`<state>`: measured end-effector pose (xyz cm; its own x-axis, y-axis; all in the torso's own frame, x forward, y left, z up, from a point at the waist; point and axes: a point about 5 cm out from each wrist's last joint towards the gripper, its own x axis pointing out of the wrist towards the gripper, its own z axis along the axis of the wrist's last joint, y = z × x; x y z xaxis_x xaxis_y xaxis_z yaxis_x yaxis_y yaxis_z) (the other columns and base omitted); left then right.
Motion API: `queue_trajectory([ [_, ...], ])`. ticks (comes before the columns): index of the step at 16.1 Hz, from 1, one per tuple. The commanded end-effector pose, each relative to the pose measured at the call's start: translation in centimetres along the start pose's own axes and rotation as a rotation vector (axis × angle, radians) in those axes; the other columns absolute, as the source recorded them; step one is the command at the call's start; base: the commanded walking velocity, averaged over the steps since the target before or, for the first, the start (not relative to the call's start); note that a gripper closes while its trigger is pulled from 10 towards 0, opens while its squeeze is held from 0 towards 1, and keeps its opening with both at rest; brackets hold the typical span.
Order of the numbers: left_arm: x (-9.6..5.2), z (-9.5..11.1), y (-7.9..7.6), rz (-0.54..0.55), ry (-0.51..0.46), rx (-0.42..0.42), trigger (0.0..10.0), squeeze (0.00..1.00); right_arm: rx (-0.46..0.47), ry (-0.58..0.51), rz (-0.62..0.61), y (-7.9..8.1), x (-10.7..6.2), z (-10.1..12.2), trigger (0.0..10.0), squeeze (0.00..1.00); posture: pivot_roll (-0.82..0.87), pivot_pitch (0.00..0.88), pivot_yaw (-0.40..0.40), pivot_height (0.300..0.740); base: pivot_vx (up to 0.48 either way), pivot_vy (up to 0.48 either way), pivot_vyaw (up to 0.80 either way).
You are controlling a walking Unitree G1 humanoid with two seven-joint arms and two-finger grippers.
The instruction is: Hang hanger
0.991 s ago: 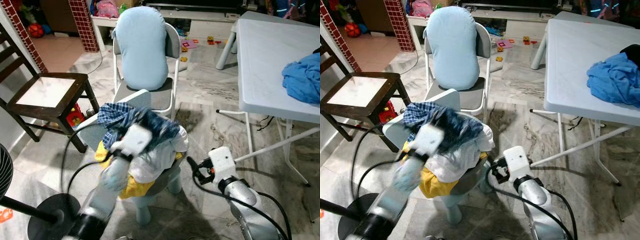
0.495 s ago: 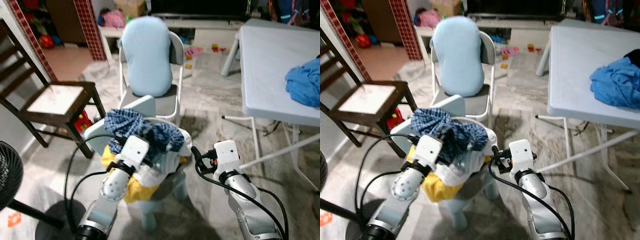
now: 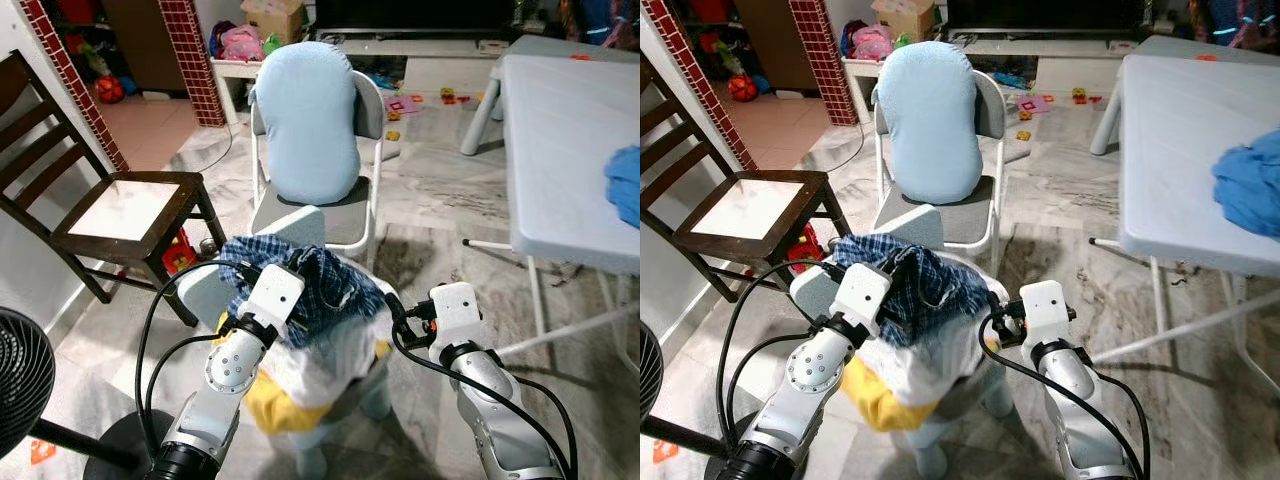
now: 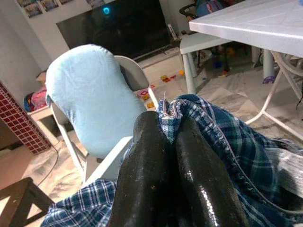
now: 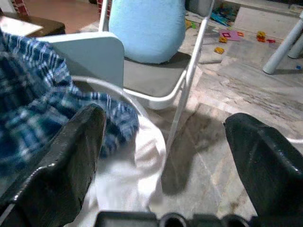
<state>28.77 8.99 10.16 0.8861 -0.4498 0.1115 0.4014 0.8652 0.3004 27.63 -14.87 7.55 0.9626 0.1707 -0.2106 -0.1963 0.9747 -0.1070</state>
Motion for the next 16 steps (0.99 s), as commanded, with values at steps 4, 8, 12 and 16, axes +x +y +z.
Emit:
queue_trajectory([
  [4, -0.2, -0.1, -0.2, 0.000, 0.008, -0.026, 10.0, 0.00, 0.001, 0.002, 0.008, 0.2, 0.2, -0.3, 10.0, 0.00, -0.07, 0.033, 0.055, 0.740, 0.108, 0.000, 0.00],
  [8, -0.2, -0.2, -0.5, -0.026, 0.011, -0.038, 10.0, 0.00, -0.004, 0.003, 0.008, 0.2, 0.3, -0.3, 10.0, 0.00, -0.08, 0.034, 0.053, 0.740, 0.000, 0.000, 0.00],
  [12, -0.1, -0.2, -0.8, -0.031, 0.011, -0.071, 10.0, 0.00, -0.008, 0.006, 0.009, 0.1, 0.2, -0.4, 10.0, 0.00, -0.08, 0.038, 0.051, 0.740, 0.000, 0.000, 0.00],
  [16, -0.1, -0.3, -1.1, -0.032, 0.017, -0.083, 10.0, 0.00, -0.013, 0.020, 0.008, -0.1, 0.1, -0.6, 10.0, 0.00, -0.09, 0.041, 0.041, 0.740, 0.000, 0.000, 0.00],
])
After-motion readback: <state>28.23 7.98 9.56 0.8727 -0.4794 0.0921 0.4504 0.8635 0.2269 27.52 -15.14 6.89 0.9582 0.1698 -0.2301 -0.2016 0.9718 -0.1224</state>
